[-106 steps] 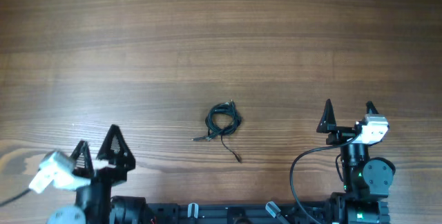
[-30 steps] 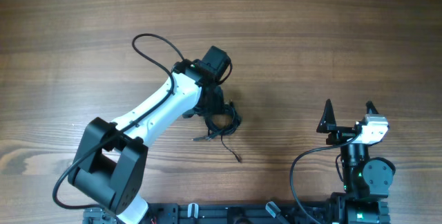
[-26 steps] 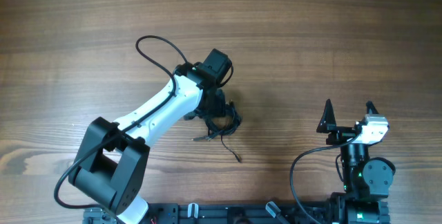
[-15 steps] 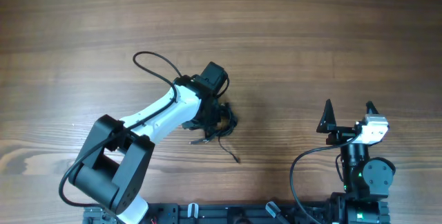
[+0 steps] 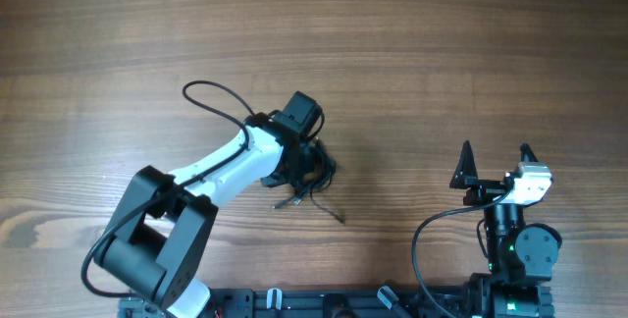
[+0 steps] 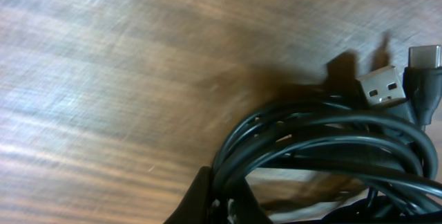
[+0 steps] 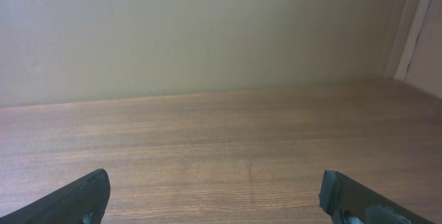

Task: Untangle cables
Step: 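Lower the left gripper and grasp the black cable coil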

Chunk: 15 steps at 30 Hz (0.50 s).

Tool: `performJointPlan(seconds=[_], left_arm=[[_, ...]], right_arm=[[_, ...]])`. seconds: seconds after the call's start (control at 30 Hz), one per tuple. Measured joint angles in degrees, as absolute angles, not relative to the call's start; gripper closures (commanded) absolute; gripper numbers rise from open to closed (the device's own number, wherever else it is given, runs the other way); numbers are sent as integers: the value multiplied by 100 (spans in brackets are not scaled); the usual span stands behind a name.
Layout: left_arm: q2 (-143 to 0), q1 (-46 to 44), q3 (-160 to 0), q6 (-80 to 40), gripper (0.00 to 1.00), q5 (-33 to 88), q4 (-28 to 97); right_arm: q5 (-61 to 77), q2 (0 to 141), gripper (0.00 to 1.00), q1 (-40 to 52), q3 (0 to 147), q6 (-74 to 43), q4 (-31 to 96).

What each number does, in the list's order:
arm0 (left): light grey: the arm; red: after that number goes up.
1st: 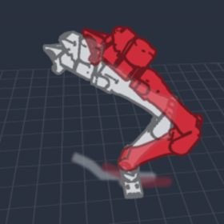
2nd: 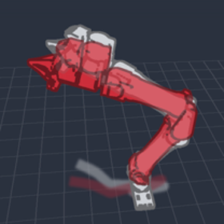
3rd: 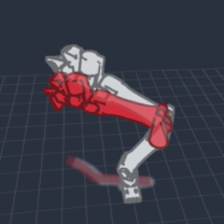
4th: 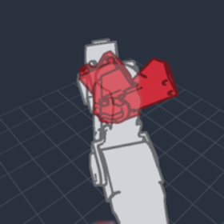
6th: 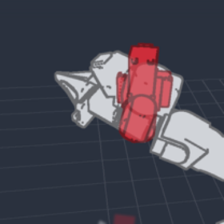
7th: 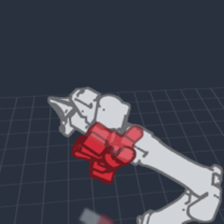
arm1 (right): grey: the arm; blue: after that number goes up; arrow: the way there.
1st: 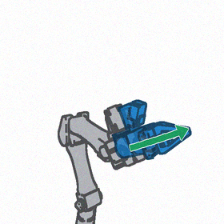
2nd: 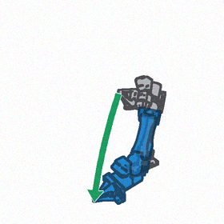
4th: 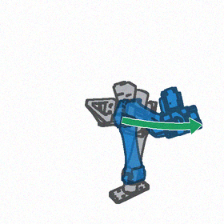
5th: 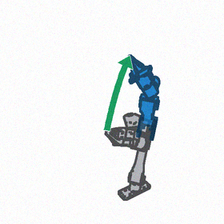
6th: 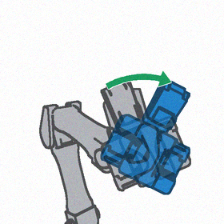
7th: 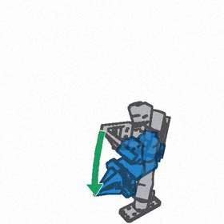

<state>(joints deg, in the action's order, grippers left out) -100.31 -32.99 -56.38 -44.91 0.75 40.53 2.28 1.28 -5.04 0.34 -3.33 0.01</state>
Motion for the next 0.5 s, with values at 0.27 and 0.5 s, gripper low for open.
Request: performJointPlan(seconds=[0.27, 0.5], left_arm=[[-8927, -3173, -5505, -4932, 96, 78, 4128], [-7913, -2982, -5507, -5916, 96, 73, 4115]], right_arm=[[228, 128, 0, -504, 34, -333, -1], [228, 128, 0, -504, 34, -336, 1]])
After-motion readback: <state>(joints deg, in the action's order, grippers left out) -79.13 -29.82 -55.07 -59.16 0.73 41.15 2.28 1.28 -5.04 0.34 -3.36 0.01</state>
